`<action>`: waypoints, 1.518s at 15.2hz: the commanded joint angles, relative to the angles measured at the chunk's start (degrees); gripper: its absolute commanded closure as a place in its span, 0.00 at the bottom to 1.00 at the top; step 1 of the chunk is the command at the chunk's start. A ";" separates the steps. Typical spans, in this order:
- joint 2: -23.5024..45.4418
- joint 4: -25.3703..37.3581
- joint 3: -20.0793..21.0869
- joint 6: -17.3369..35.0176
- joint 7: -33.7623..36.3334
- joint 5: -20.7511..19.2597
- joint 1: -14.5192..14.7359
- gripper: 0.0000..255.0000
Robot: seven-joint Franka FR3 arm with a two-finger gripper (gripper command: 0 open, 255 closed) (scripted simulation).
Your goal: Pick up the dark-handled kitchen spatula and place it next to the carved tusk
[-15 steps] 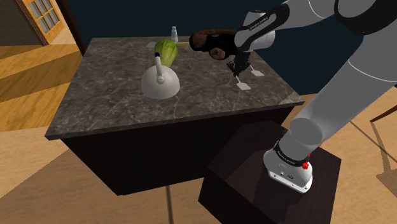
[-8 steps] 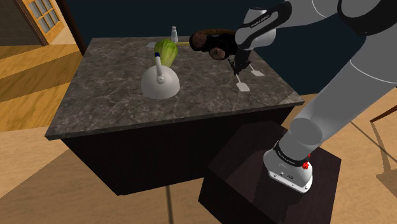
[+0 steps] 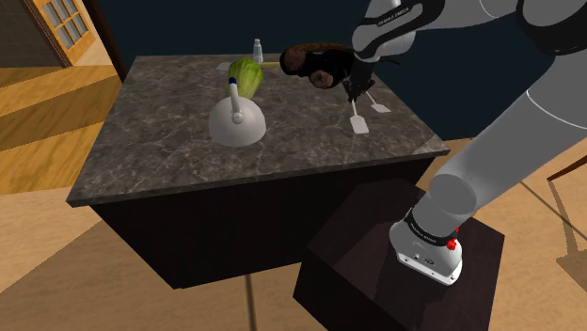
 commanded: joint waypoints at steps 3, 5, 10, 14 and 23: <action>-1.46 1.82 0.15 -3.27 0.28 -0.33 0.01 1.00; -2.15 2.72 0.22 -4.85 0.38 -0.47 0.01 1.00; -3.64 5.19 0.41 -8.78 0.59 -0.73 0.03 1.00; -4.43 6.88 0.52 -11.24 0.68 -0.85 0.05 1.00; 16.10 31.17 1.00 -15.51 -0.16 4.29 0.83 1.00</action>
